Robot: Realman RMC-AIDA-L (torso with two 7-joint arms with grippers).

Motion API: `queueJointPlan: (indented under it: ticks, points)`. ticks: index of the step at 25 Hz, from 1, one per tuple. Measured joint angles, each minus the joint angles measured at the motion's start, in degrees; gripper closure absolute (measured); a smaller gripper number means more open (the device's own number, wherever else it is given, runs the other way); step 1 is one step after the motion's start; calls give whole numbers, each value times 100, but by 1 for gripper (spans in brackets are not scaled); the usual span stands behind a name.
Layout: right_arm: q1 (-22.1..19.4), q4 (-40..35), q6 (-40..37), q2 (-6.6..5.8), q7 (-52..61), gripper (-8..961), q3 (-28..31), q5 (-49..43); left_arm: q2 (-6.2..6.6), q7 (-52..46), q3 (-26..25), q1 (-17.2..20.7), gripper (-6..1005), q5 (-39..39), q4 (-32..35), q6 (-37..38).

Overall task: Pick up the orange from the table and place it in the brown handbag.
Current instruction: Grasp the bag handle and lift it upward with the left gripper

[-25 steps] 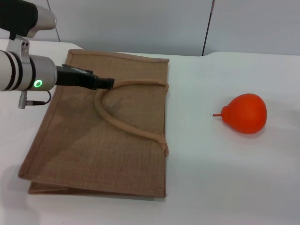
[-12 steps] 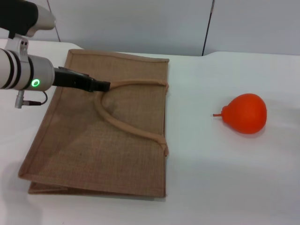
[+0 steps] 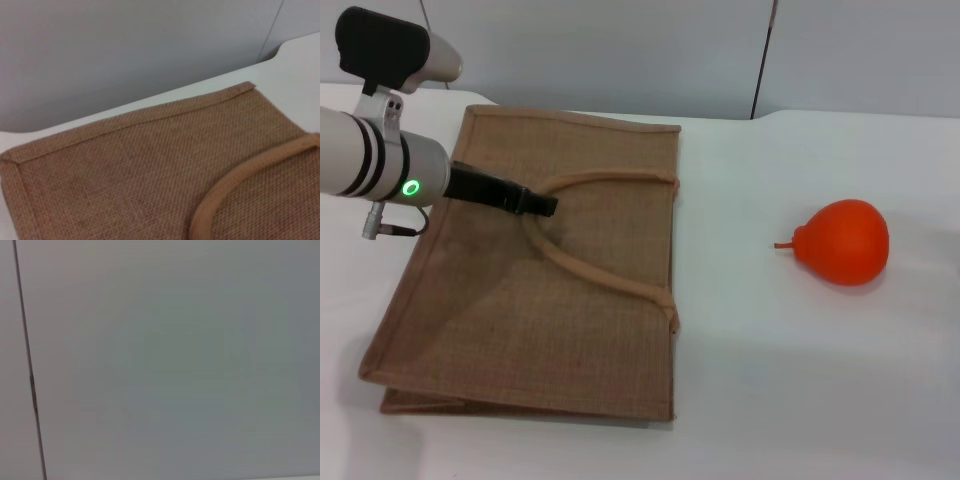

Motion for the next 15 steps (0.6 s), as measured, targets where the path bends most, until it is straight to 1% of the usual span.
queueJointPlan:
  ticks: [15]
  points:
    - [19,0,-19,0,5,58,-9,-8,-14,-16,-68,-141,290,165,-211,75]
